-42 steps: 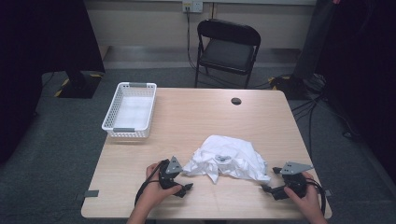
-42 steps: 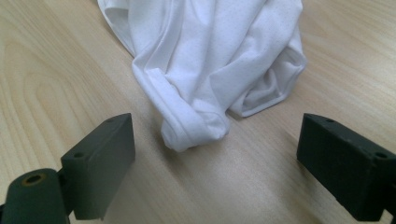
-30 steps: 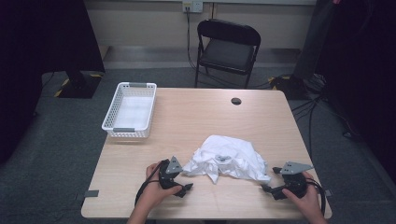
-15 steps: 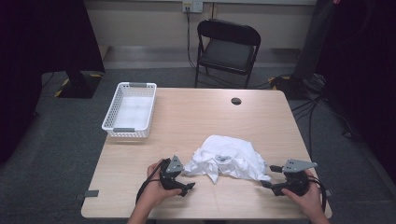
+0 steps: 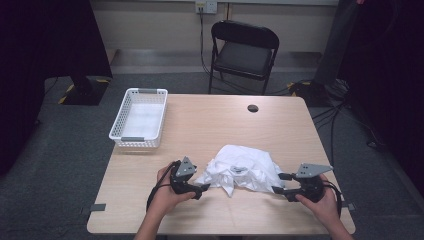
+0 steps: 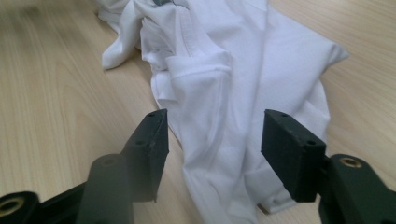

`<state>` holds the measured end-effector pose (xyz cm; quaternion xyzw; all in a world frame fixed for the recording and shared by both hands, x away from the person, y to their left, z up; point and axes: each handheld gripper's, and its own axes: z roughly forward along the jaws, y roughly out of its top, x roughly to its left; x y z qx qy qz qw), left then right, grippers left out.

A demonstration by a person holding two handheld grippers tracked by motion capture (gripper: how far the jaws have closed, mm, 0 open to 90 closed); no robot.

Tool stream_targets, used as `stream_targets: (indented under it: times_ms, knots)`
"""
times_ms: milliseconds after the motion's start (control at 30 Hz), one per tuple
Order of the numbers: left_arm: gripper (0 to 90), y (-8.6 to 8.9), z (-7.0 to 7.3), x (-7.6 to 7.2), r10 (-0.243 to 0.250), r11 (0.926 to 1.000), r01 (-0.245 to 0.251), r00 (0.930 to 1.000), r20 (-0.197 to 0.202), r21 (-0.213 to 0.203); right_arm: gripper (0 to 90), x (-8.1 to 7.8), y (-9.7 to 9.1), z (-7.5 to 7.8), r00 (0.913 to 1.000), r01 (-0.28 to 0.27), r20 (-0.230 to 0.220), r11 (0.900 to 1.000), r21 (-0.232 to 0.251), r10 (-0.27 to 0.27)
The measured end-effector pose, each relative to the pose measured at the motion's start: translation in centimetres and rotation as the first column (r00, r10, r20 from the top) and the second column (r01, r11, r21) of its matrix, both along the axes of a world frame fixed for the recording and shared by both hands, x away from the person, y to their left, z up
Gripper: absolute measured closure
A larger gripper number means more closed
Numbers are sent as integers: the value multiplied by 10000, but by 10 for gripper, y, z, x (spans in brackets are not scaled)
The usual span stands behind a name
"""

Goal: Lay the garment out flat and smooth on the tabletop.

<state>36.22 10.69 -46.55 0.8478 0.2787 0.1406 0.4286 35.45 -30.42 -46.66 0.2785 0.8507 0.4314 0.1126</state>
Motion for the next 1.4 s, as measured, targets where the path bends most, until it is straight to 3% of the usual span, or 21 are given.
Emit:
stream_targets:
  times_ms: [100, 200, 400, 567, 700, 733, 933, 1267, 1400]
  knots:
    - [241, -4, 5, 2, -22, 9999, 23, 9999, 120, -123, 444, 3, 6, 2, 9998, -168, -83, 9999, 31, 168]
    - [290, -7, 6, 3, -82, 10000, 82, 9999, 149, 27, 463, 3, 12, 4, 9996, -288, -32, 9995, 135, 289]
    - [413, -10, 5, 10, -72, 9999, 73, 9999, 79, -142, 522, 5, 16, 1, 9995, -321, -30, 9995, 50, 321]
    - [467, -10, 3, 15, 22, 9999, -23, 10000, -76, -144, 562, 9, 16, -1, 9994, -295, -187, 9991, 308, 301]
    - [551, -9, -1, 17, -28, 9999, 23, 9995, -309, -143, 594, 10, 19, -4, 9993, -295, -228, 9992, 259, 300]
    - [619, -9, -1, 17, -98, 9999, 95, 9991, -401, -83, 602, 11, 19, -5, 9993, -260, -254, 9994, 240, 266]
    - [782, -10, 0, 16, -309, 9995, 308, 9985, -447, -36, 673, 12, 21, -6, 9991, -239, -346, 9995, 204, 246]
    - [888, -13, 0, 14, -595, 9982, 589, 9962, -633, -111, 880, 13, 19, -9, 9971, -420, -616, 9985, 365, 442]
    - [891, -12, 3, 14, -594, 9980, 581, 9963, -614, -230, 890, 11, 18, -4, 9975, -527, -452, 9973, 502, 550]
